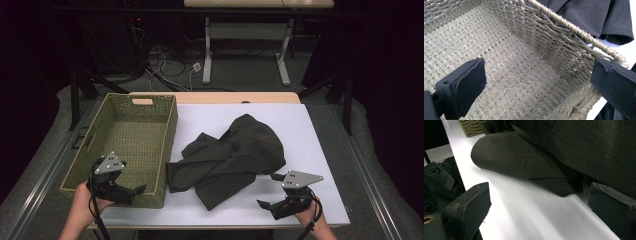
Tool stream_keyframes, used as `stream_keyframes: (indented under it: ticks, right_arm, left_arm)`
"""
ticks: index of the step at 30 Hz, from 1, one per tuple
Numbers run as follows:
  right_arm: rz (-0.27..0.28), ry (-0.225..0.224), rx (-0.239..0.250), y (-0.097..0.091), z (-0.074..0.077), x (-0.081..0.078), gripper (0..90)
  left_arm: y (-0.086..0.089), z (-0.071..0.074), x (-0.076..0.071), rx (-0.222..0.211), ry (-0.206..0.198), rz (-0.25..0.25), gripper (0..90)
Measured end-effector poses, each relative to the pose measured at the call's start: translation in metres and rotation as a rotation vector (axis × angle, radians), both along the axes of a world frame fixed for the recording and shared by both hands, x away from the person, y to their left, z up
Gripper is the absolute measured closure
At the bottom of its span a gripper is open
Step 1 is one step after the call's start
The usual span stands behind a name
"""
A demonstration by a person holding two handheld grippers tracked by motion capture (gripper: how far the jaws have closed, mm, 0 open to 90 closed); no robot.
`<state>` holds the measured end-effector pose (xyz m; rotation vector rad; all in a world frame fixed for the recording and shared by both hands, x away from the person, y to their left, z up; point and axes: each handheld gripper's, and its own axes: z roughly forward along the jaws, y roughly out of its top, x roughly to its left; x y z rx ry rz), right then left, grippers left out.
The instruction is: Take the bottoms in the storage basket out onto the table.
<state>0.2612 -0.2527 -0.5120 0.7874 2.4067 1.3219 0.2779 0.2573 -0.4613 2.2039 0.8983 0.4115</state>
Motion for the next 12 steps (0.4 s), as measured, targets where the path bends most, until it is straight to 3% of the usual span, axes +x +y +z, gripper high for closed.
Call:
stream_keyframes:
  ticks: [7,12]
  right_arm:
    - [0.004,-0.001,0.001,-0.0007,0.0000,0.0007,4.2]
    - [-0.005,0.001,-0.001,-0.0006,-0.0014,0.0004,4.2]
  left_arm:
    - [0.0067,-0.0029,-0.0032,-0.038,-0.005,0.013,0.0]
    - [0.0105,-0.0087,-0.0040,-0.091,-0.005,0.024,0.0]
